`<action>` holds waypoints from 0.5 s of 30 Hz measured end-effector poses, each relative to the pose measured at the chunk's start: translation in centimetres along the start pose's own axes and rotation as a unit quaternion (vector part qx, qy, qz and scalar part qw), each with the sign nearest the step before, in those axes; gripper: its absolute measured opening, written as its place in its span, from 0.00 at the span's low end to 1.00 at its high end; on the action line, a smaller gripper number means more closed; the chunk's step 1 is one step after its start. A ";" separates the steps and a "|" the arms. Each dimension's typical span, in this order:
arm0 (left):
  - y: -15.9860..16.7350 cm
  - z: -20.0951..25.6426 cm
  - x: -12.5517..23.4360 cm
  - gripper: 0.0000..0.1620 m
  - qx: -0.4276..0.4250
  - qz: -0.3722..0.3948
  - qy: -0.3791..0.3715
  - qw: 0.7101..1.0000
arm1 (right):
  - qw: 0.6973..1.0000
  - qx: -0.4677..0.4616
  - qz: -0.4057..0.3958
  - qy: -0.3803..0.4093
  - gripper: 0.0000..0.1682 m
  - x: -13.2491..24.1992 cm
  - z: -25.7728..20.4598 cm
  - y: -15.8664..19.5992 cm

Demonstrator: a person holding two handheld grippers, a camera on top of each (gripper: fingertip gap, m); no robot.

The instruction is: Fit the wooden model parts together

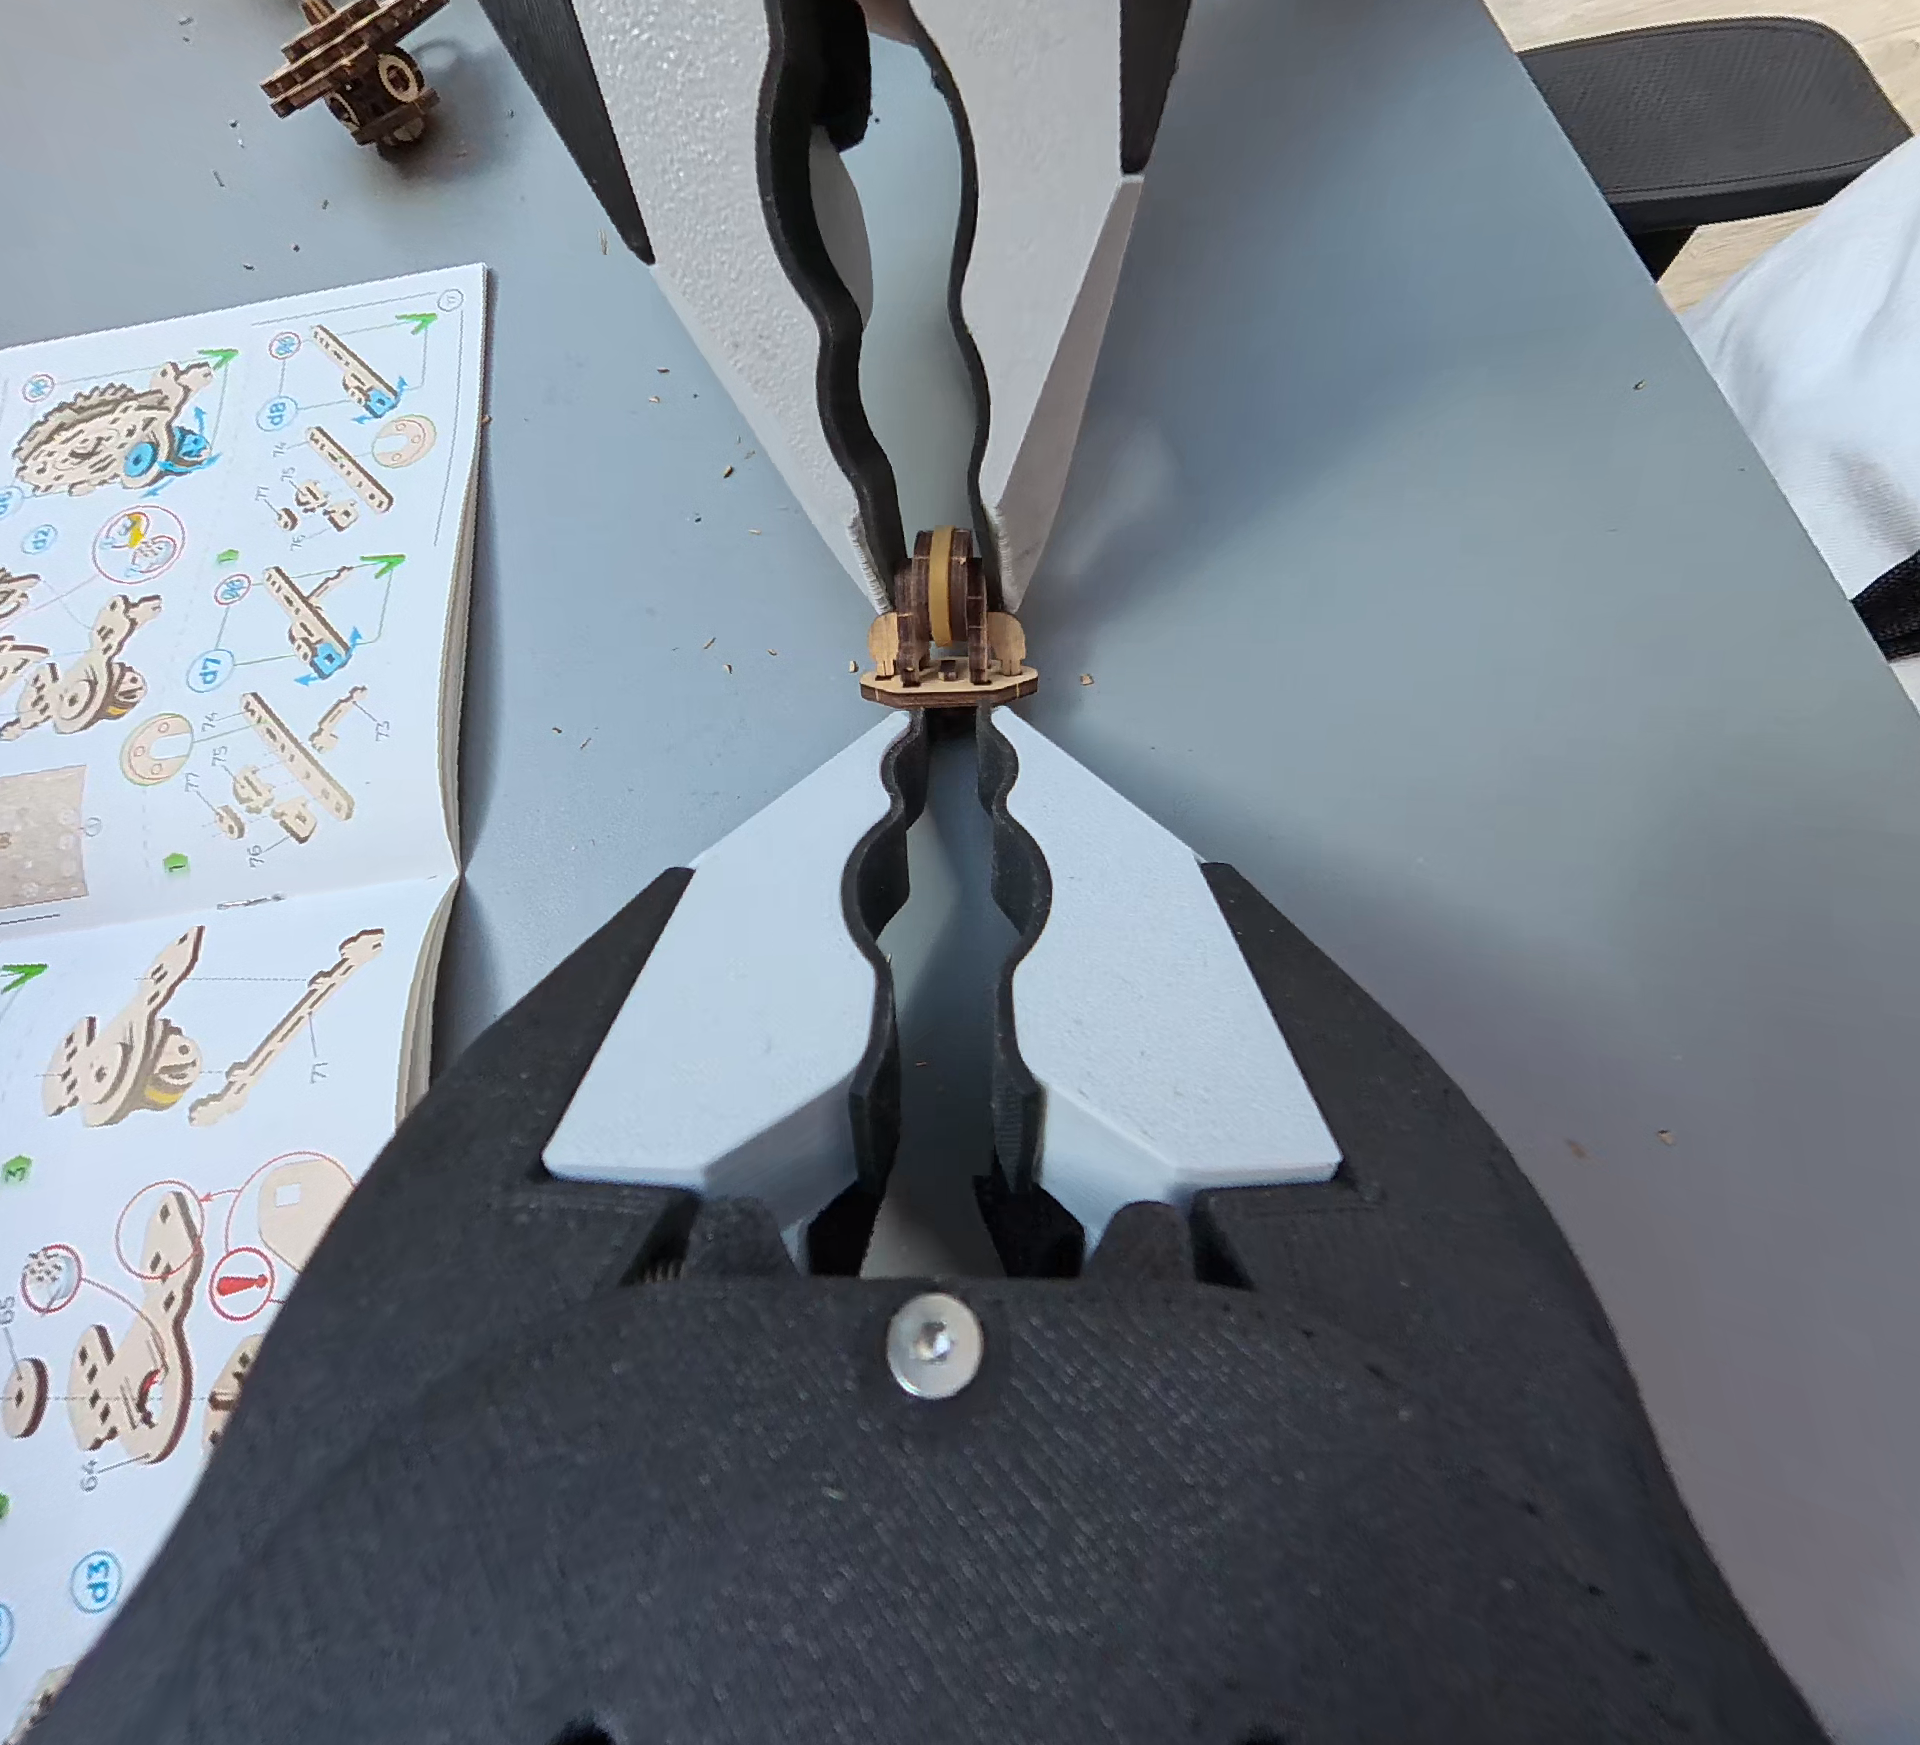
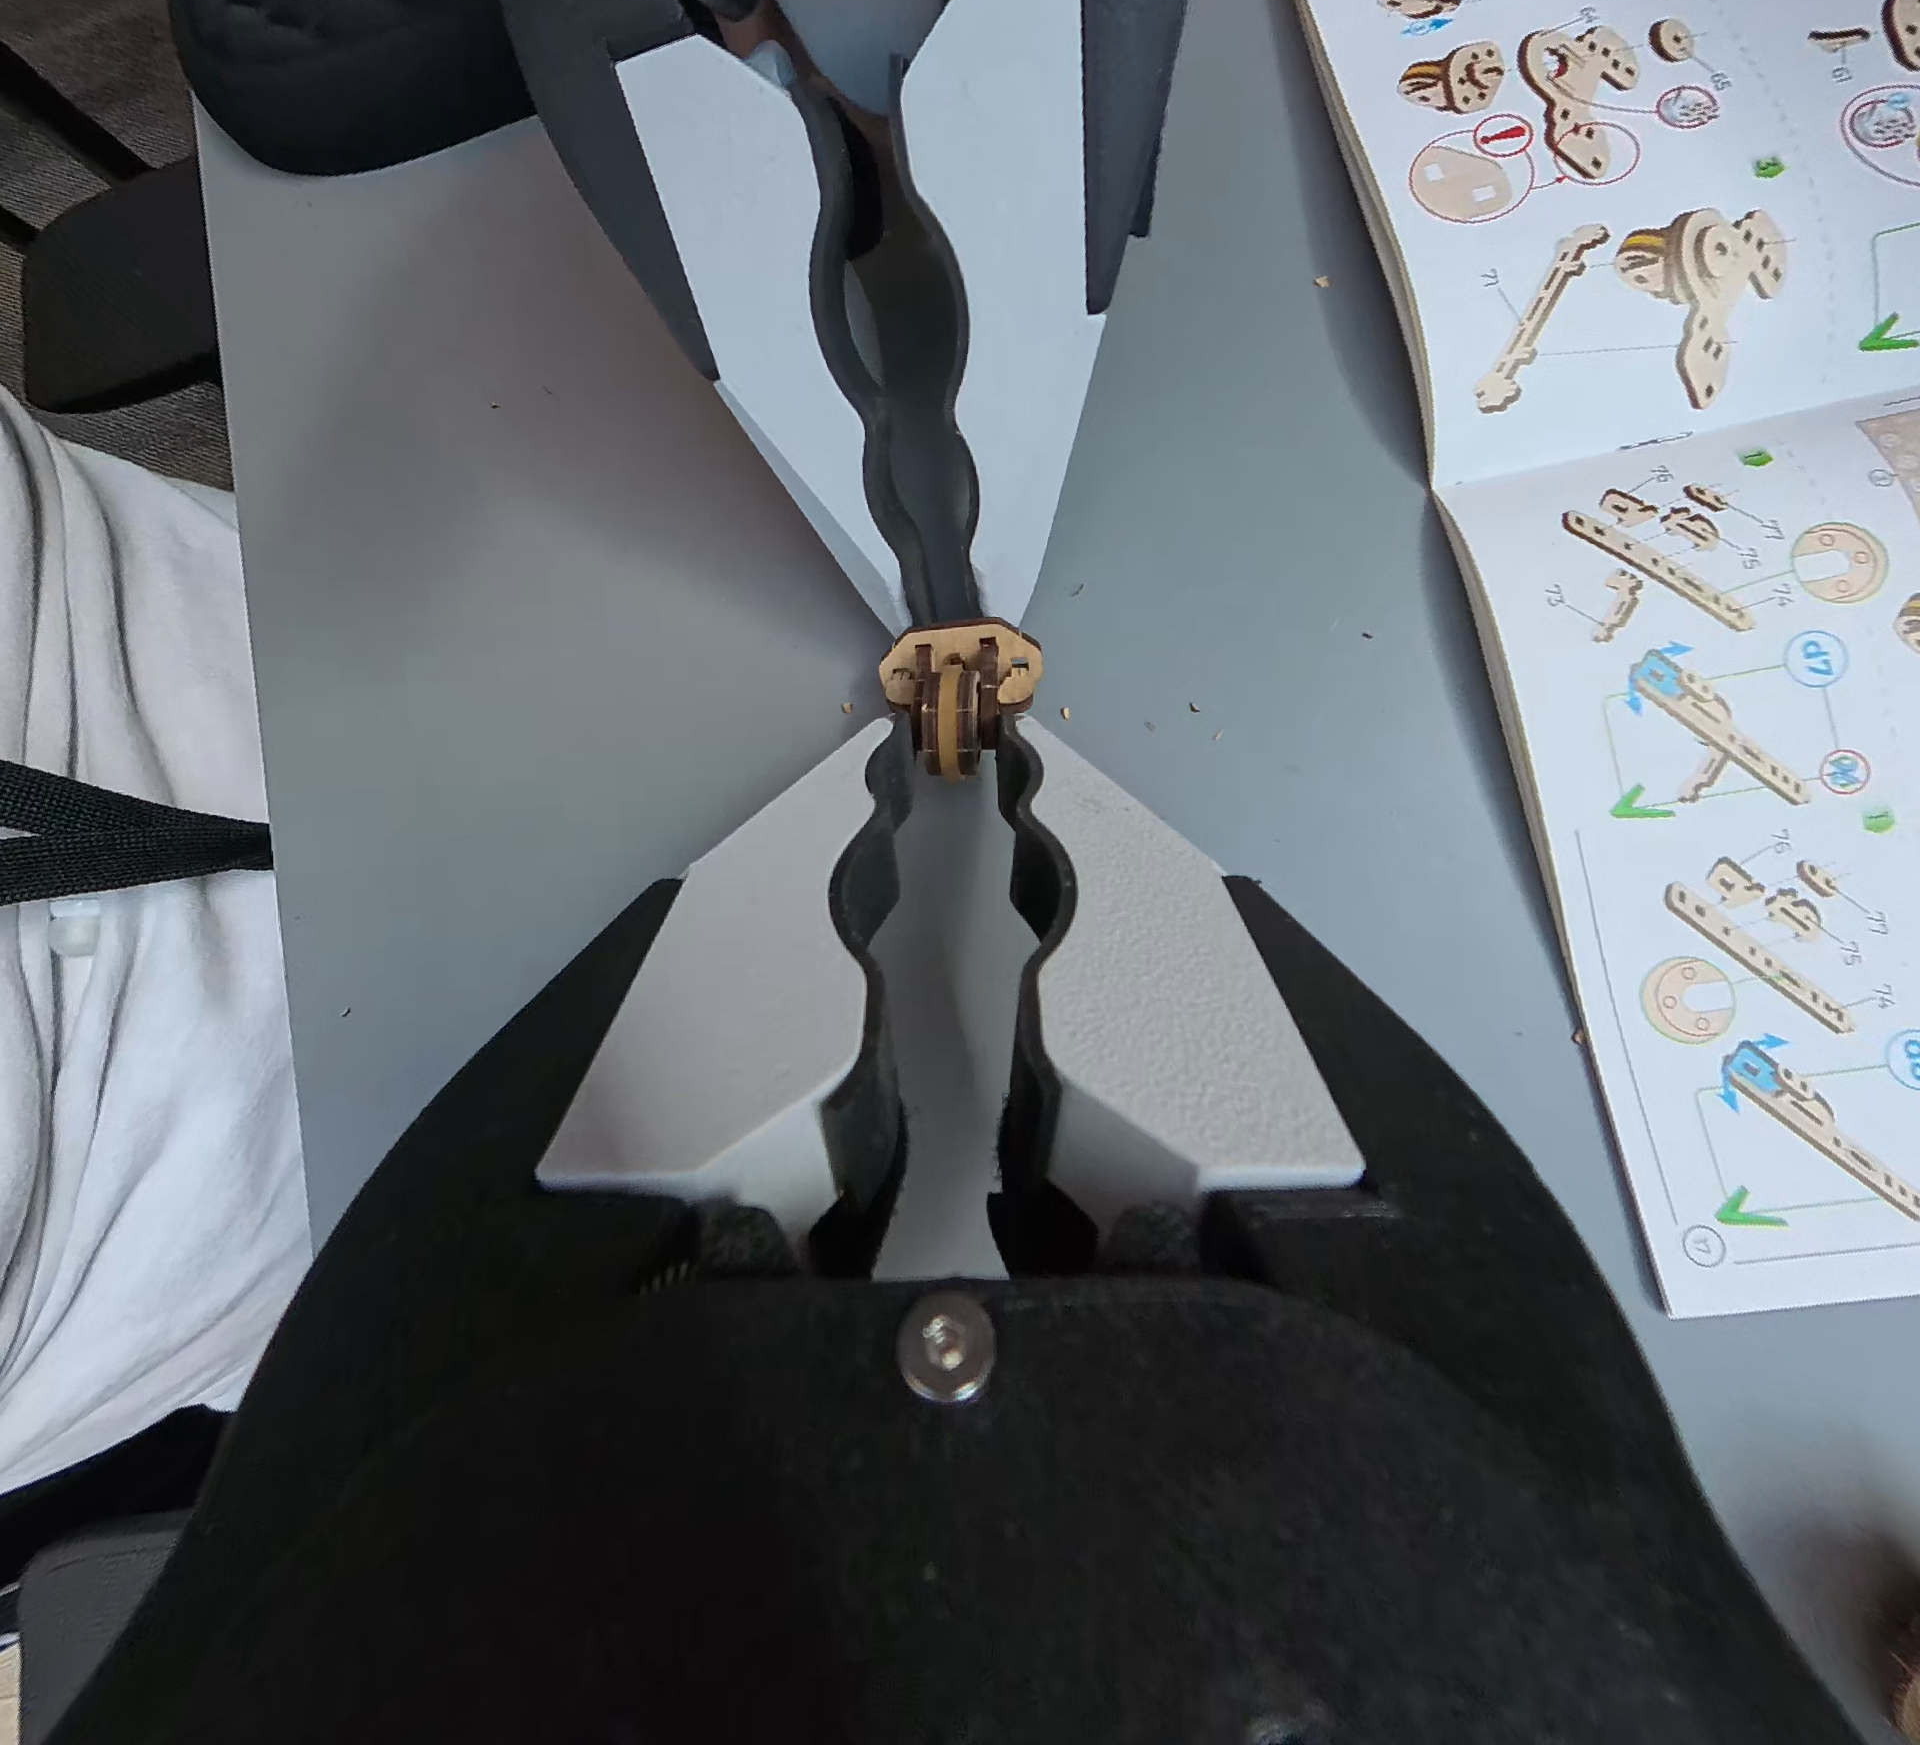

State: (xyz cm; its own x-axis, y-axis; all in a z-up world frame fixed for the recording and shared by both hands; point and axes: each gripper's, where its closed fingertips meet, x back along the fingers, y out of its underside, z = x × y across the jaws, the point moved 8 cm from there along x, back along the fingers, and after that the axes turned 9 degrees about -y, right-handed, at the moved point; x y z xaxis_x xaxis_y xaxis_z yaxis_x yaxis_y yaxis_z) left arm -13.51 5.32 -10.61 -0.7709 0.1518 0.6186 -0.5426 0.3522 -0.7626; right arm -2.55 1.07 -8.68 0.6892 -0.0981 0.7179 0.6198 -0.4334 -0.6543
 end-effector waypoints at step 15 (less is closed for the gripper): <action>0.0 0.2 0.1 0.11 0.006 0.000 0.015 1.000 | 0.997 0.082 -0.002 0.018 0.09 -0.4 0.0 0.1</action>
State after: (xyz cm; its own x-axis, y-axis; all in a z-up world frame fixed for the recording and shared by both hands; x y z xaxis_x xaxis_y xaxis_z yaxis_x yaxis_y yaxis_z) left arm -13.69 5.19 -10.60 -0.7603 0.1799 0.6242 -0.5472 0.3404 -0.7647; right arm -2.74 1.09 -9.09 0.6743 -0.1295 0.7270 0.6777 -0.2827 -0.6788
